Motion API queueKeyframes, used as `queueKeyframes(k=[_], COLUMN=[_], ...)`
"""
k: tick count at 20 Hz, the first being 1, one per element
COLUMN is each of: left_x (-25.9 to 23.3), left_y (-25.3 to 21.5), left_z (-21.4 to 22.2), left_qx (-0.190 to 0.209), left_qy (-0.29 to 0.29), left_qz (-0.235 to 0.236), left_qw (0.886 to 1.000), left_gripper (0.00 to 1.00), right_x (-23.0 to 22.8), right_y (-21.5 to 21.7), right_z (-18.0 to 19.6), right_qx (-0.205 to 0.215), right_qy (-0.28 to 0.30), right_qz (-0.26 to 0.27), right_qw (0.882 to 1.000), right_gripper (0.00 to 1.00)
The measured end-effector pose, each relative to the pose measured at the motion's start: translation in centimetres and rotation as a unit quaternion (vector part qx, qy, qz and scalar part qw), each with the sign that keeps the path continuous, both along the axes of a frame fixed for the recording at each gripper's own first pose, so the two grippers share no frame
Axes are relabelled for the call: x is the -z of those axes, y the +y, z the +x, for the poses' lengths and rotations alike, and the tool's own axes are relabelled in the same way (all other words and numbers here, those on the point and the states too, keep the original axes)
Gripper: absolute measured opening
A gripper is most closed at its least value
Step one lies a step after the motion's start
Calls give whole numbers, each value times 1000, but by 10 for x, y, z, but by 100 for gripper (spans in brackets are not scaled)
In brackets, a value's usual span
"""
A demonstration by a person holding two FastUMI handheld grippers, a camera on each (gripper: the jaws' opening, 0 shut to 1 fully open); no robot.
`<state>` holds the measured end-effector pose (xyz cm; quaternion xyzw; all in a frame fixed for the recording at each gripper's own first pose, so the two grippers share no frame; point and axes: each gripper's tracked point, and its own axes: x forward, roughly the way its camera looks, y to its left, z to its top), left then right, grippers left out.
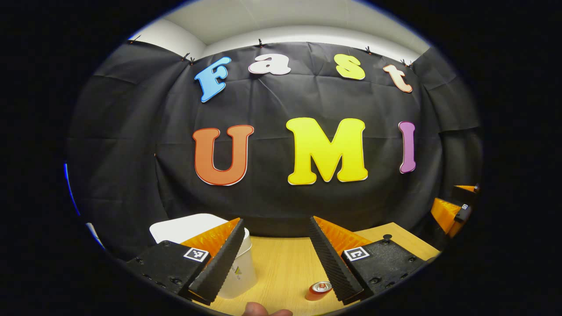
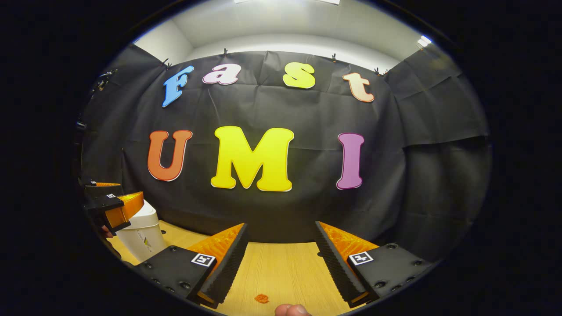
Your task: Press the lid of the desktop garbage bin to open it, pick up the crumpled paper on the desktop and throw it into the bin, then pick up the pop can on the desktop and drop it into the bin, and finally close the garbage bin lid.
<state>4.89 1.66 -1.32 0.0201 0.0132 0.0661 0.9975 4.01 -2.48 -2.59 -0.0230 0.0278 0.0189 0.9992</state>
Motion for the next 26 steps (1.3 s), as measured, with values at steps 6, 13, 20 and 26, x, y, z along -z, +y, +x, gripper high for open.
queueKeyframes(k=[6,13,20,26], left_x=[3,22,59,77], left_y=[52,115,139,145], left_z=[18,33,34,33], left_qx=[-66,-152,-190,-206], left_qy=[10,47,89,111], left_qz=[4,-2,-19,-31], left_qw=[998,987,978,972], left_gripper=[95,72,36,16], right_x=[-3,2,0,4], right_y=[3,-5,-7,-10], right_z=[9,19,24,25], right_qx=[-8,-4,-4,-1], right_qy=[-3,9,9,15], right_qz=[0,3,-8,-13], right_qw=[1000,1000,1000,1000], right_gripper=[94,94,94,94])
